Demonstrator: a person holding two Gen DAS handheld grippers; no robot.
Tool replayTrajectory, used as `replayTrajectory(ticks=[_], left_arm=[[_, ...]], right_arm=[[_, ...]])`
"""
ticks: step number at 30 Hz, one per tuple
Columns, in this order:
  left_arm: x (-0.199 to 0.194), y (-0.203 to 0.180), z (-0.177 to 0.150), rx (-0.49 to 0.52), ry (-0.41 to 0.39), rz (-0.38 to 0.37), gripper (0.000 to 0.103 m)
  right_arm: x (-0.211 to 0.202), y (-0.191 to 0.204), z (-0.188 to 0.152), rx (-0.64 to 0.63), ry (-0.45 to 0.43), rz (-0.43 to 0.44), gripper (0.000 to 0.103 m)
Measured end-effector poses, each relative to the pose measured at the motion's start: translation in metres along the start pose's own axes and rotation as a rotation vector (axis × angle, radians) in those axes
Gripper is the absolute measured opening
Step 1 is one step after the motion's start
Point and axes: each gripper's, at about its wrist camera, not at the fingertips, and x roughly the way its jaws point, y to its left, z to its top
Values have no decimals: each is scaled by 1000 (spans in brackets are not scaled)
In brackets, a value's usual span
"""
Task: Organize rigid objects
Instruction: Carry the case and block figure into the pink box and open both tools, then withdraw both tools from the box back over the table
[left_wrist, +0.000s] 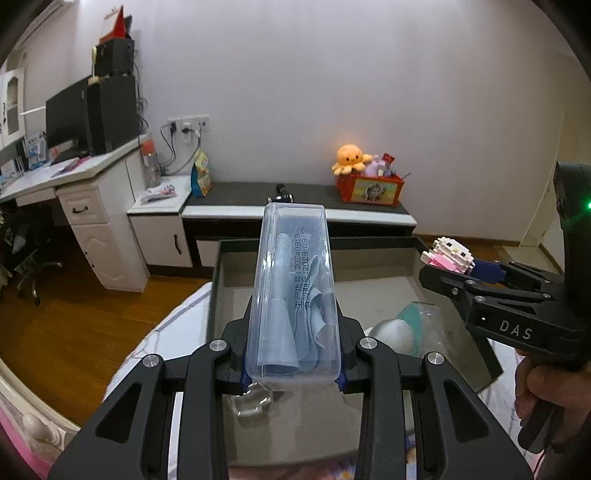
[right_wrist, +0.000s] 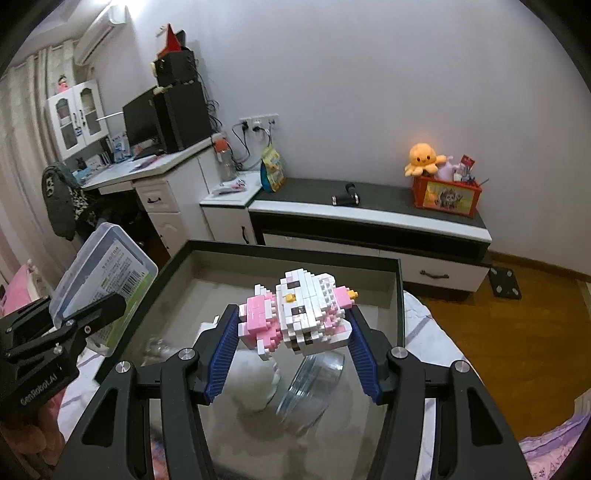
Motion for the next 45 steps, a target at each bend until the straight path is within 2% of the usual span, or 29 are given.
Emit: replayTrajectory(ticks=[6, 8, 9, 10, 11, 12, 16, 18, 19, 32, 45], left_arm=[[31, 1, -1, -18, 68, 6, 35], [35, 1, -4, -20, 88, 7, 45], [32, 2, -6, -22, 86, 17, 59], [29, 2, -8, -24, 78, 24, 73], [26, 3, -9, -28, 68, 28, 78], [20, 4, -11, -33, 56, 33, 84], [-5, 8, -16, -44, 18, 61, 98], [-21, 8, -19, -44, -2, 73, 101], [-27, 8, -21, -43, -9, 81, 102], [-117, -6, -56, -41, -71, 107, 103], [-180, -18, -101, -52, -96, 143, 103]], right_arm=[[25, -8, -1, 25, 42, -9, 58], [28, -10, -4, 30, 50, -7, 60], [27, -11, -6, 36, 48, -2, 62], [26, -12, -7, 42, 44, 2, 77], [24, -12, -7, 46, 38, 1, 87], [20, -11, -9, 49, 30, 3, 87], [4, -12, -17, 86, 16, -10, 90], [-4, -12, -21, 99, 13, -30, 96], [-12, -11, -24, 104, -1, -28, 103], [-99, 8, -60, 136, -66, -22, 103], [-167, 27, -114, 125, -106, -31, 103]])
